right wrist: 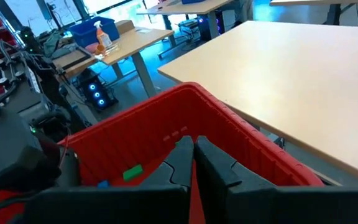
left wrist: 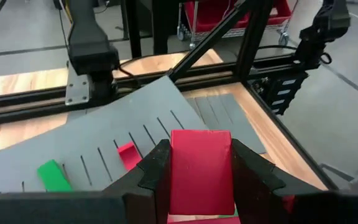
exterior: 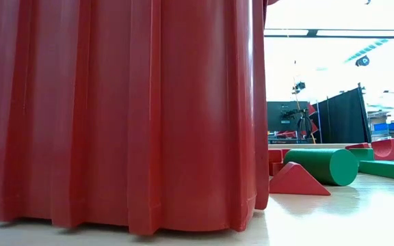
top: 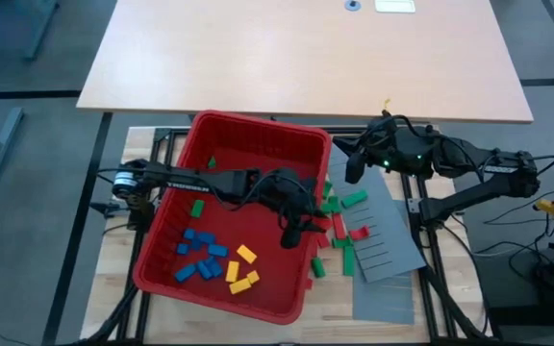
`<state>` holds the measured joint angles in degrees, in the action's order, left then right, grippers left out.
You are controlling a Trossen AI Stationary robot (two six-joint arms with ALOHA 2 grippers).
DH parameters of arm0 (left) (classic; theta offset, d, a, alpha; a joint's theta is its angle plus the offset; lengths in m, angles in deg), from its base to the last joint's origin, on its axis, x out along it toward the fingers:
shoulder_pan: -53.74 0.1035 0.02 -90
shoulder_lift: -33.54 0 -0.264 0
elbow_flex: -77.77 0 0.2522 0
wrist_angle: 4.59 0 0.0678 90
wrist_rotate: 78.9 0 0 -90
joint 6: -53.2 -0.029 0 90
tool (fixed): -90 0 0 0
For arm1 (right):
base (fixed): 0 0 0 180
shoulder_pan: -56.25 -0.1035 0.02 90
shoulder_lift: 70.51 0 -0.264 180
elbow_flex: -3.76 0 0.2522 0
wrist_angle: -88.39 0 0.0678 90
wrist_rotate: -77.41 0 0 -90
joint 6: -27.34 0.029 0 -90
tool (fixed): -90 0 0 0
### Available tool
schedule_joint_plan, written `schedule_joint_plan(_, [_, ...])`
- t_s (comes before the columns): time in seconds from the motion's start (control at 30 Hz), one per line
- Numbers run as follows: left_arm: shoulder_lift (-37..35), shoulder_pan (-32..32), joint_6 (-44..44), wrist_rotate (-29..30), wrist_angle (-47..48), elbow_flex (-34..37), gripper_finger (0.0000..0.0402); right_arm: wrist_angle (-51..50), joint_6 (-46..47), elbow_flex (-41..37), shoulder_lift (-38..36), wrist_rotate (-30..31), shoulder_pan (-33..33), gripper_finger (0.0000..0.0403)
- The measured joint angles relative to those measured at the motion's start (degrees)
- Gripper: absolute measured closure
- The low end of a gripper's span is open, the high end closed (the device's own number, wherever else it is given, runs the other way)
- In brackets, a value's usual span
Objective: Sort blocks
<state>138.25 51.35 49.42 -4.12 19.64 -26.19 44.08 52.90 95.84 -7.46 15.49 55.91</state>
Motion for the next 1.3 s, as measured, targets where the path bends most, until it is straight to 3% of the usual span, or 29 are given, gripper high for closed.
schedule_joint_plan(0.63, [0.3, -0.1, -0.1, -0.4, -0.1, 0.0, 0.0295, 0.0, -0.1, 0.0, 0.1, 0.0, 0.0, 0.0403])
schedule_joint_plan(1.3, [1.8, -1.2, 3.0, -2.3, -8.2, 0.0, 0.0295, 0.0, -0.1, 0.0, 0.1, 0.0, 0.0, 0.0403])
